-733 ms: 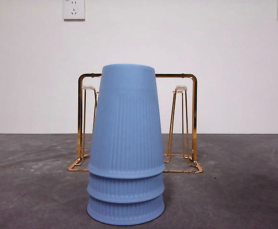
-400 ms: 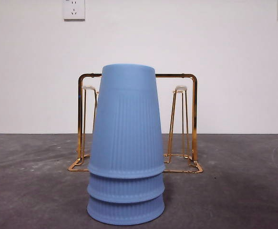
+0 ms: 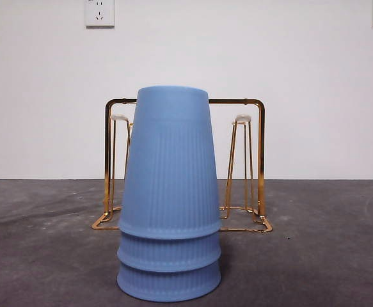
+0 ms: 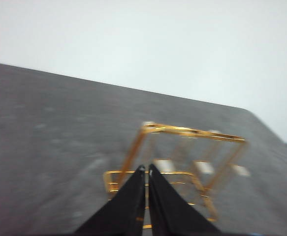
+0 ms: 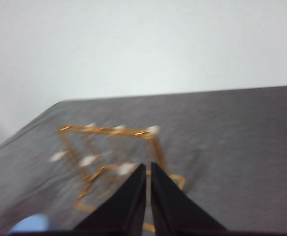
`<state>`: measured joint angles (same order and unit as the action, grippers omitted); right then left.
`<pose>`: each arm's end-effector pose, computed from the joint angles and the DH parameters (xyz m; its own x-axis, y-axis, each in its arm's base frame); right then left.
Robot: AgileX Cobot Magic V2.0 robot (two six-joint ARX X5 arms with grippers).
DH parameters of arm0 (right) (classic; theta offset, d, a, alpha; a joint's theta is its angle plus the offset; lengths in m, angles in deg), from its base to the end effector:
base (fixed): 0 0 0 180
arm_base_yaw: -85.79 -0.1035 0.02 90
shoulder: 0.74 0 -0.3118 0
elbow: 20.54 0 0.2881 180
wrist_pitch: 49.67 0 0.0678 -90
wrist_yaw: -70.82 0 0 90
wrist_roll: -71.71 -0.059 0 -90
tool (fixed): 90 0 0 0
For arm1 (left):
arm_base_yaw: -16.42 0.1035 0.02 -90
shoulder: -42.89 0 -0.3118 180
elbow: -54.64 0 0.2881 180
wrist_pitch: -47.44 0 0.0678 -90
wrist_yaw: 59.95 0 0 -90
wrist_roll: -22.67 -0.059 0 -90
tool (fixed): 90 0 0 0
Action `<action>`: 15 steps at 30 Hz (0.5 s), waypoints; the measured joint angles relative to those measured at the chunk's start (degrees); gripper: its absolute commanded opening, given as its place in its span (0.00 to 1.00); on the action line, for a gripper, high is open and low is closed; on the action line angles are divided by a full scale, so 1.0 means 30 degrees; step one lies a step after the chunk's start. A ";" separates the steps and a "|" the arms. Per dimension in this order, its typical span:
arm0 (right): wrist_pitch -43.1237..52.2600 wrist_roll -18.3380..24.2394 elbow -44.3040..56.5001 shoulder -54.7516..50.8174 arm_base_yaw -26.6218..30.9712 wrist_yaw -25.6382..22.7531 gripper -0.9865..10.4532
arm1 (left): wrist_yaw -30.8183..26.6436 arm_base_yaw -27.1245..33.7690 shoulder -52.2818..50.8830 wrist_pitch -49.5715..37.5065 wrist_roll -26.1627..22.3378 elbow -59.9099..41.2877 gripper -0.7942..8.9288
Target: Pick the top cup and place it on cupholder, pick up the mid cup and place it on cupholder, last pick the bottom cup and place it on cupholder.
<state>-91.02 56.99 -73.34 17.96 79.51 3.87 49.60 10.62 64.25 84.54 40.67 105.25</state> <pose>0.0813 0.0322 0.3496 0.8645 0.4890 -0.1161 -0.4389 0.8470 0.2999 0.1007 -0.0301 0.3410 0.8949 -0.4273 -0.1287 0.3622 0.8640 -0.3496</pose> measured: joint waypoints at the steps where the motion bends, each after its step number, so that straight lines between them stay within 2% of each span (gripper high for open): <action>1: -0.0517 0.0160 -0.0641 0.0452 0.0000 0.0561 0.10 | 0.0554 -0.0029 0.0415 0.0262 -0.0022 0.0612 0.09; 5: -0.2572 0.1304 -0.3235 0.2295 0.0000 0.2579 0.10 | 0.2463 -0.0262 0.2310 0.1974 -0.0299 0.3322 0.09; 9: -0.4175 0.2710 -0.5355 0.3985 0.0000 0.3614 0.10 | 0.4073 -0.0634 0.4342 0.3803 -0.1231 0.5901 0.09; 12: -0.4619 0.3351 -0.6127 0.5034 -0.0189 0.4393 0.10 | 0.4918 -0.1049 0.5712 0.5100 -0.2208 0.7592 0.09; 15: -0.4626 0.3643 -0.6579 0.5858 -0.1158 0.4830 0.10 | 0.5034 -0.1647 0.6841 0.6390 -0.3271 0.9122 0.09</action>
<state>-104.90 67.92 -93.07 35.53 76.03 18.36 64.70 5.68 84.78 103.71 30.86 132.62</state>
